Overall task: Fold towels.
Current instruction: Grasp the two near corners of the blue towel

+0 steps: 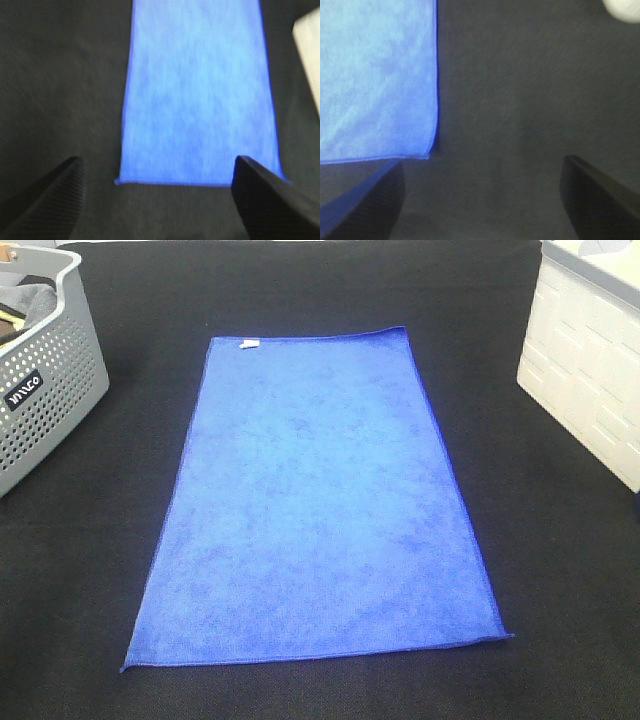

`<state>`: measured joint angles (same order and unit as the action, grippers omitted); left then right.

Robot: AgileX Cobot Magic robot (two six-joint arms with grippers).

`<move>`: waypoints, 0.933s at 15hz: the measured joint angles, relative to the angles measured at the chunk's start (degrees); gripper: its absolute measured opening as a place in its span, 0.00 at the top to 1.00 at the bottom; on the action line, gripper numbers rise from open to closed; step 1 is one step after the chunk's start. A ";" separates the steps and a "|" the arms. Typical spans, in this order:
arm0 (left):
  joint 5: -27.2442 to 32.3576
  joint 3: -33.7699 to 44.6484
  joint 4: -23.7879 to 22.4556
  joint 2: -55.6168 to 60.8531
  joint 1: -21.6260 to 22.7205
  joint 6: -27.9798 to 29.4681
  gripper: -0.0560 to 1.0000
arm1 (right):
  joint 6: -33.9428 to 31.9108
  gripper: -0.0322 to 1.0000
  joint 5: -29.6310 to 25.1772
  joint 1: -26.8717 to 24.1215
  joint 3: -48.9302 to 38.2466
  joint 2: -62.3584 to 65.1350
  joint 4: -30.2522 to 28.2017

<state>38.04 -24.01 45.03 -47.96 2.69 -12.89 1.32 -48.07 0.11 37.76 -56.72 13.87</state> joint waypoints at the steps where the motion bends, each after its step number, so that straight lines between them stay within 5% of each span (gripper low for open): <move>1: 0.29 0.00 4.01 -4.87 0.00 -4.70 0.22 | 1.03 0.20 0.40 0.00 0.11 -3.90 2.46; 3: 0.34 0.00 7.45 -9.74 0.00 -9.91 0.22 | 3.72 0.20 0.63 0.00 0.11 -8.08 5.61; 8: 0.23 -0.06 24.87 -33.17 -0.23 -32.37 0.22 | 23.26 0.20 4.07 0.00 0.11 -24.52 24.92; 14: -3.38 -0.11 40.85 -47.56 -6.19 -48.24 0.22 | 34.03 0.24 6.65 0.00 0.17 -36.21 36.33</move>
<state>34.66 -24.12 85.89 -95.51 -3.50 -61.13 35.35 -41.42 0.11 37.93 -92.93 50.19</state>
